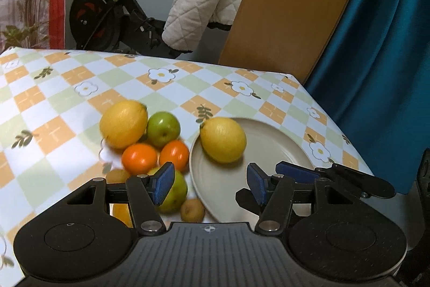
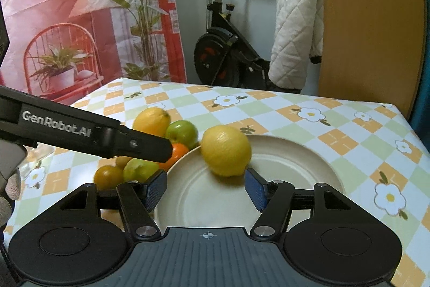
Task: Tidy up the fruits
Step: 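Lower the lemon onto the plate and open the left gripper, then grasp the dark orange near the plate rim with the left gripper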
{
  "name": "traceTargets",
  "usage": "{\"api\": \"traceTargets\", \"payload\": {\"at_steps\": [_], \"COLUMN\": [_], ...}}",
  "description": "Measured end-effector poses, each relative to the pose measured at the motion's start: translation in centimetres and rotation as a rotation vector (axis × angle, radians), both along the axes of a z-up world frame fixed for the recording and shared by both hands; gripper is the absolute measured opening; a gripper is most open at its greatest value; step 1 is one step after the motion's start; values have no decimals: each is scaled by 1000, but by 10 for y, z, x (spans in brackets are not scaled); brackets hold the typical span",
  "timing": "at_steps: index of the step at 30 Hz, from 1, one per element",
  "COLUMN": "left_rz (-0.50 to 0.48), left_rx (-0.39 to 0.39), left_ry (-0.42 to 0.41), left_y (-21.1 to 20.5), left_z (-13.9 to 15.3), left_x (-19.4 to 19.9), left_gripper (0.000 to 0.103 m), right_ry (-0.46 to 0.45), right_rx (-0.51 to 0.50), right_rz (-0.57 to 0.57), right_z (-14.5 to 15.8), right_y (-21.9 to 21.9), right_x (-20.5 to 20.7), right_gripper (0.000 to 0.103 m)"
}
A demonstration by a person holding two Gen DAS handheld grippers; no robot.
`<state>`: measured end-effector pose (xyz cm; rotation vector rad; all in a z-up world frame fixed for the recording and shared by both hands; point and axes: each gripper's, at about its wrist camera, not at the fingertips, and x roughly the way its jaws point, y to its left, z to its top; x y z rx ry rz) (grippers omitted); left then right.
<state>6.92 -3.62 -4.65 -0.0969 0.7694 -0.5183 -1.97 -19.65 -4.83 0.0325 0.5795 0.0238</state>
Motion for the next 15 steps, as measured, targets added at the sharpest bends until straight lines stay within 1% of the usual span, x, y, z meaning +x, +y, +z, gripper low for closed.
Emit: {"api": "traceTargets", "payload": {"at_steps": [7,15], "left_rz": [9,-12], "left_rx": [-62,-66], "left_ry": [34,65], "left_y": [15,21], "left_z": [-7,-17], "left_x": [-19,-32], "left_gripper": [61,61], "right_ry": [8,36], "right_rx": [-28,-52], "right_rz": [49,92], "right_z": [-1,-4], "right_y": [22,42], "right_x": [-26,-43], "right_gripper": [60,60]}}
